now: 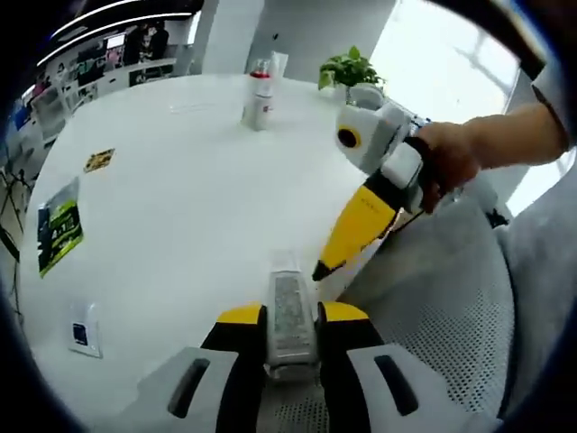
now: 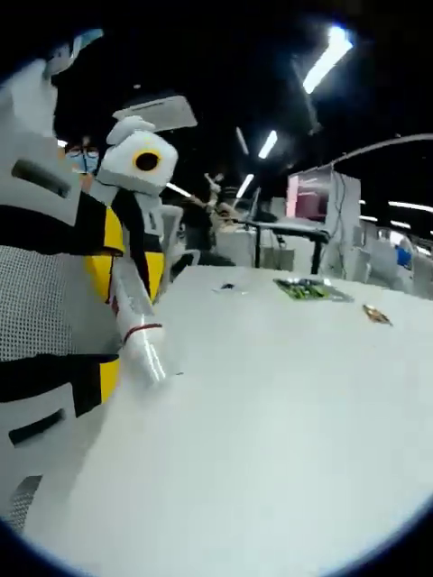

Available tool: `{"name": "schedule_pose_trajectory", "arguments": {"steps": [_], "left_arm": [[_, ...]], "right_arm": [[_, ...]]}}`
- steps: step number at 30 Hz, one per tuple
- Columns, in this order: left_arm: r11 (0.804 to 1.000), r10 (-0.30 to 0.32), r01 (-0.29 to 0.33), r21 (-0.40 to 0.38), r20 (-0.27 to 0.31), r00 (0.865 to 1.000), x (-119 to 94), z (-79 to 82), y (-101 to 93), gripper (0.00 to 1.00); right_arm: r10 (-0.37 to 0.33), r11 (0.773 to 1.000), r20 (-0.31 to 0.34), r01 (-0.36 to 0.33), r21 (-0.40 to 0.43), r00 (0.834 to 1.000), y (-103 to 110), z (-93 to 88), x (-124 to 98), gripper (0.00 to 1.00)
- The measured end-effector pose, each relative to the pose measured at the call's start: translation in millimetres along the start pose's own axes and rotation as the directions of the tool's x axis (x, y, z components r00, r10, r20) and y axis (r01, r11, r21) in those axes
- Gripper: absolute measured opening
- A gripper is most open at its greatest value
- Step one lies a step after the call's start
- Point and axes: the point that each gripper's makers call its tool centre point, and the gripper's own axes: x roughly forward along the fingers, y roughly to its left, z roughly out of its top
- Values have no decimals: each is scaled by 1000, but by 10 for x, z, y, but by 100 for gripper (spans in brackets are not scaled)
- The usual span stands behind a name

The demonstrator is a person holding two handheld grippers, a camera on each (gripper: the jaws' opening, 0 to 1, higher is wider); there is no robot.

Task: Arrange the skincare products in the storage area until every visible bottle or jar stands upright without overlapping.

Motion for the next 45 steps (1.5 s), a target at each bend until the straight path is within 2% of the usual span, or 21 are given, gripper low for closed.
{"name": "schedule_pose_trajectory", "arguments": {"steps": [4, 7, 9, 15, 18, 20, 23, 27, 29, 32, 34, 39, 42, 45], "left_arm": [[1000, -5, 5, -8, 38, 999, -40, 73, -1, 18], [1000, -4, 5, -12, 55, 998, -47, 109, 4, 18], [1000, -5, 6, -13, 71, 997, -68, 138, 0, 18], [1000, 1, -2, 0, 109, 994, -106, 203, 12, 18], [1000, 1, -1, 1, 129, 992, -122, 241, 14, 18], [1000, -1, 0, 3, 139, 990, -133, 259, 2, 18], [1000, 2, -3, 4, 145, 989, -133, 269, -1, 18], [1000, 19, -19, 5, 142, 990, -118, 260, 10, 18], [999, 29, -31, 11, 137, 990, -105, 248, 13, 18], [998, 40, -46, 47, 126, 991, -79, 226, 10, 18], [996, 48, -57, 73, 121, 991, -66, 213, 10, 18], [976, 93, -108, 189, 90, 992, -31, 140, 38, 18], [967, 108, -119, 226, 60, 992, 12, 72, 24, 19], [963, 110, -118, 243, 48, 993, 18, 40, 12, 19]], "right_arm": [[68, 993, 23, -70, 96, 997, 32, -49, 65, 39], [102, 983, 79, -113, 143, 992, 80, 18, 96, 37], [121, 978, 92, -135, 158, 988, 117, 34, 115, 35], [142, 969, 158, -170, 181, 977, 196, 111, 182, 30], [161, 968, 179, -191, 163, 970, 234, 123, 190, 27], [154, 971, 180, -182, 154, 972, 224, 109, 180, 23], [167, 971, 196, -196, 139, 966, 236, 139, 165, 23], [188, 978, 233, -204, 44, 954, 314, 202, 93, 18], [190, 979, 244, -203, 27, 951, 356, 238, 49, 14], [163, 986, 225, -150, -78, 961, 380, 237, 36, 13], [148, 986, 222, -126, -111, 964, 391, 240, 20, 13], [110, 971, 200, -62, -232, 974, 408, 203, 22, 12], [66, 953, 188, -6, -303, 980, 371, 169, 42, 12], [48, 943, 185, 17, -334, 982, 378, 130, 54, 12]]}}
